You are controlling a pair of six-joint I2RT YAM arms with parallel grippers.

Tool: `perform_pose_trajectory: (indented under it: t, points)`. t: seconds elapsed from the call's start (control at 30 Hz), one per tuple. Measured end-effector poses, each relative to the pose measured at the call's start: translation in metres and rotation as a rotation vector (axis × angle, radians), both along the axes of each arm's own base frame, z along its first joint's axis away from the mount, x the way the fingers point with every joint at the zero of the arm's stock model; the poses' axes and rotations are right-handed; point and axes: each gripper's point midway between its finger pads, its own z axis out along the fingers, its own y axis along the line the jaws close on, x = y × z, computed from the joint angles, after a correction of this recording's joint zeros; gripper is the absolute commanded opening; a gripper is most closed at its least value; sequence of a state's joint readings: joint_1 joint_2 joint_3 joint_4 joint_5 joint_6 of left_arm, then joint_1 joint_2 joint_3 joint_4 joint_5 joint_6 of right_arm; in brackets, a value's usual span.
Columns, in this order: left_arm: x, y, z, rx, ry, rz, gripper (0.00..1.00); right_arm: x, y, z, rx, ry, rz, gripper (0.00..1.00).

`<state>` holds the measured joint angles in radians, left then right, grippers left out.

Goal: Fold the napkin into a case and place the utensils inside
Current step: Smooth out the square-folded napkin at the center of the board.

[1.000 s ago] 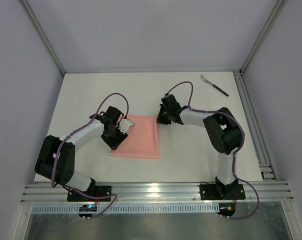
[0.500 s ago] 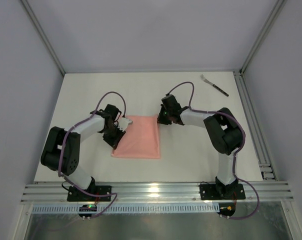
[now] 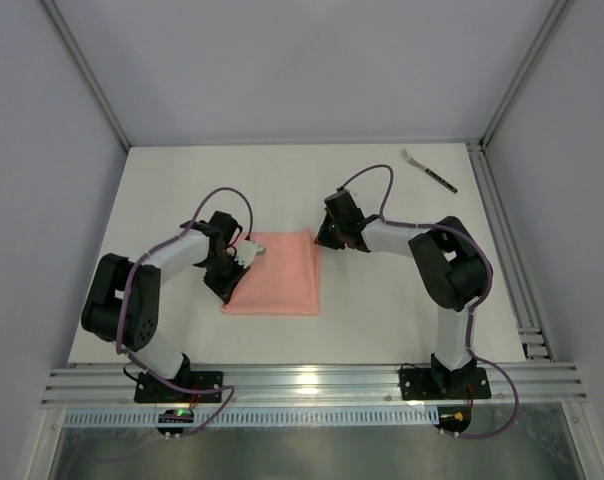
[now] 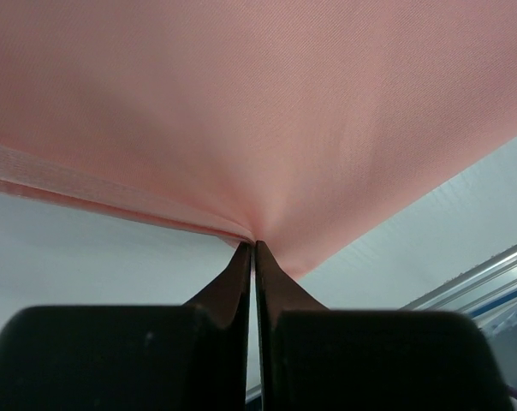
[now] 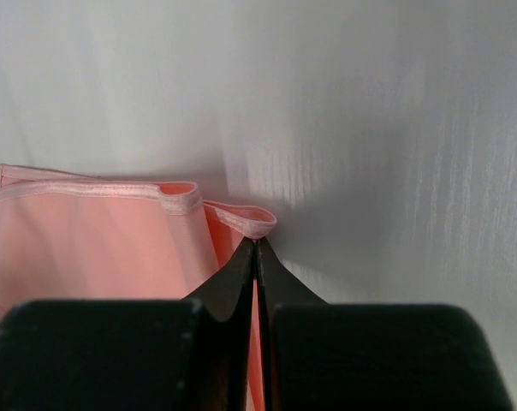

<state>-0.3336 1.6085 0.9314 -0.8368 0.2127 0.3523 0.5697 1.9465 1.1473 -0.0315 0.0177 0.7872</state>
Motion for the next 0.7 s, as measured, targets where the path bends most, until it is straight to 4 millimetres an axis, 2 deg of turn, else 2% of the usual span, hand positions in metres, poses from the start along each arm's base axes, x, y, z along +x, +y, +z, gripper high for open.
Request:
perform_pose_trajectory:
  t: [0.33,0.4,0.5,0.53,0.6,0.63,0.7]
  points:
    - [-0.004,0.003,0.001,0.008,0.009,-0.037,0.02,0.003,-0.004,0.000,0.001,-0.001,-0.029,0.04]
    - [-0.002,0.004,0.001,0.010,0.002,-0.046,0.08,0.003,-0.003,0.001,0.005,0.000,-0.026,0.04]
    - [0.000,0.005,0.001,0.020,-0.009,-0.050,0.16,0.004,-0.003,0.003,0.000,-0.003,-0.015,0.16]
    - [0.001,0.006,0.001,0.027,-0.013,-0.051,0.24,0.005,-0.004,0.004,-0.007,-0.006,-0.008,0.22]
    - [0.003,0.008,0.002,0.039,-0.021,-0.053,0.32,0.007,-0.006,0.006,-0.028,-0.012,0.004,0.28]
    - [0.005,0.009,0.003,0.046,-0.028,-0.053,0.41,0.008,-0.008,0.008,-0.043,-0.015,0.013,0.31]
    - [0.010,0.010,0.008,0.056,-0.044,-0.049,0.47,0.011,-0.011,0.011,-0.070,-0.025,0.025,0.37]
